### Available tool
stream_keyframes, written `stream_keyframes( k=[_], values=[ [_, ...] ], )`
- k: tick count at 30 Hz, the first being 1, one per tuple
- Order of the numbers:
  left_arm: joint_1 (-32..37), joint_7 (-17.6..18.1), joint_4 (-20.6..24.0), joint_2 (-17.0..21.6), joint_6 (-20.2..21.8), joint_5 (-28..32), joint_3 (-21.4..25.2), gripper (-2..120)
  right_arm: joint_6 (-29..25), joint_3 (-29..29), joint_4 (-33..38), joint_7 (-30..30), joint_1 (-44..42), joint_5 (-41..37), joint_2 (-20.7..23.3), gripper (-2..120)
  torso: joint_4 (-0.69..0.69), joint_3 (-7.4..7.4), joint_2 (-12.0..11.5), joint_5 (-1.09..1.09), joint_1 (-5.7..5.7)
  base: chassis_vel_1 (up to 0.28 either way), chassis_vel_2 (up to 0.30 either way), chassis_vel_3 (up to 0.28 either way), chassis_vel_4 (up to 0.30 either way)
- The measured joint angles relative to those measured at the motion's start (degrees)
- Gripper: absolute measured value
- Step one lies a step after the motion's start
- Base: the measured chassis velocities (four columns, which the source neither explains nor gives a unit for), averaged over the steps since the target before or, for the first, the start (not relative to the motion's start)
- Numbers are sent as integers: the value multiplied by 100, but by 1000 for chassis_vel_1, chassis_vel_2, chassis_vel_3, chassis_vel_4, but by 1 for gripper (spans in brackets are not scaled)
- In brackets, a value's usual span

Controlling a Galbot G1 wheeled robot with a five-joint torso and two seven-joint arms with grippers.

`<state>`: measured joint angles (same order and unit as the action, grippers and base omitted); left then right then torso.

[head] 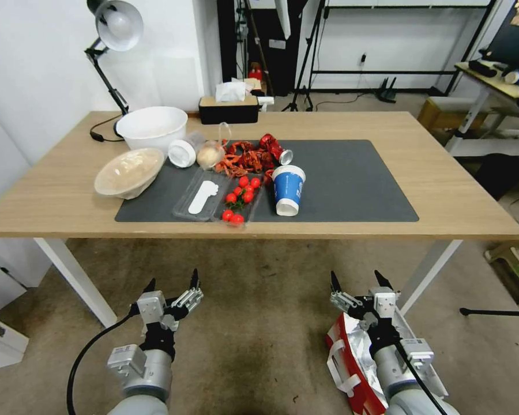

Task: Pick up the food delivery bag from the floor and place it on the table.

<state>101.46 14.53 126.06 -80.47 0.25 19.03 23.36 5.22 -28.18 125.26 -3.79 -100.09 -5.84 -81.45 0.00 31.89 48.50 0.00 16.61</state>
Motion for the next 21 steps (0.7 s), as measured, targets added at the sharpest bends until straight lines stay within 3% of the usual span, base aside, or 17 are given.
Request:
stream_keyframes(
  k=[21],
  values=[
    [-68, 23, -80, 43, 31, 29, -21, 100, 75, 22, -194, 8, 114, -2, -8, 100, 0, -349, -603, 0, -255, 0, 0, 0, 0]
  ],
)
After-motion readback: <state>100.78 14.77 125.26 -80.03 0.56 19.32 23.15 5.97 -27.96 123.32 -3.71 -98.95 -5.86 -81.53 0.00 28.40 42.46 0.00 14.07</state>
